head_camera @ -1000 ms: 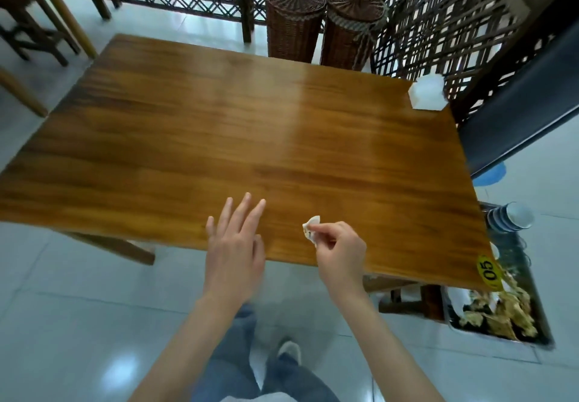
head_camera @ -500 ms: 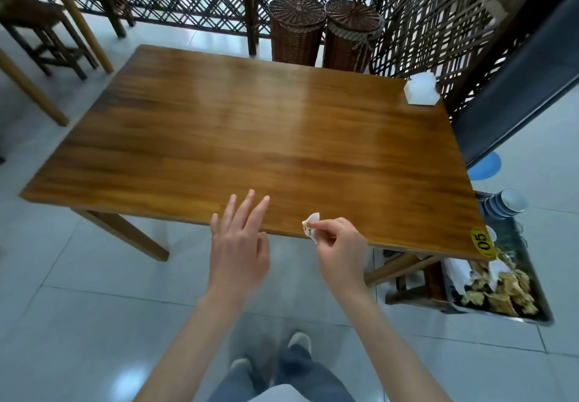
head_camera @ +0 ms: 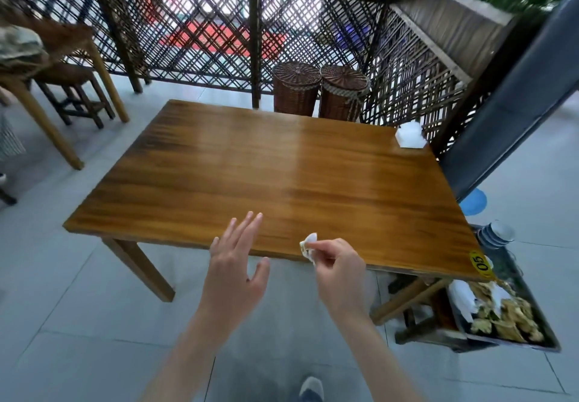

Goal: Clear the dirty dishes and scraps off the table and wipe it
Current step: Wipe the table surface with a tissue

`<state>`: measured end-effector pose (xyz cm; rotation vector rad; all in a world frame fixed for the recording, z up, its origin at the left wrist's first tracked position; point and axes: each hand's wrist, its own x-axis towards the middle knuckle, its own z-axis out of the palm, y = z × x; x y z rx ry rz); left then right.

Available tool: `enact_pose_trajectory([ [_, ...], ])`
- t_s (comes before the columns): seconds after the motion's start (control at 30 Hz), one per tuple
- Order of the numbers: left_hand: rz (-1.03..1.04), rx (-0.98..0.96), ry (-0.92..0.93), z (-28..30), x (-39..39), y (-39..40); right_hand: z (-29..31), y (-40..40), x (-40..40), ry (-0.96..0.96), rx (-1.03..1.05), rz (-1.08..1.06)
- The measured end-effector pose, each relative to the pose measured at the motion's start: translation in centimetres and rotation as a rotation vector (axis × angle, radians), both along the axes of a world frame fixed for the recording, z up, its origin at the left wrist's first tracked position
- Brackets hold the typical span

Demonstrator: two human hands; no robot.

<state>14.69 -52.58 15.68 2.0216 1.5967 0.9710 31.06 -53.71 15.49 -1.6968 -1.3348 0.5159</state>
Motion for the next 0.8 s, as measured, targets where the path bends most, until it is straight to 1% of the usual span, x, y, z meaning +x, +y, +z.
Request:
enact_pose_trajectory([
  [0.1,-0.015,0.017,0.002,1.2,-0.8,-0.2,1.1,0.0,-0.8,0.030,0.054,0.019],
  [0.2,-0.015,0.042,0.021,2.1,-1.5,-0.2,1.8,0.2,-1.6,-0.027,0.126,0.006],
  [0.33,-0.012,0.034,0.060,2.4,-2.3,-0.4,2.1,0.1,-2.6,-0.048,0.191,-0.007],
  [0.63,0.029,0.047,0.053,2.5,-3.6,0.2,1.6,0.8,-3.9,-0.052,0.206,-0.019],
  [0.8,-0.009,0.052,0.077,2.0,-2.4,1.0,1.6,0.4,-2.9,-0.059,0.201,-0.052],
])
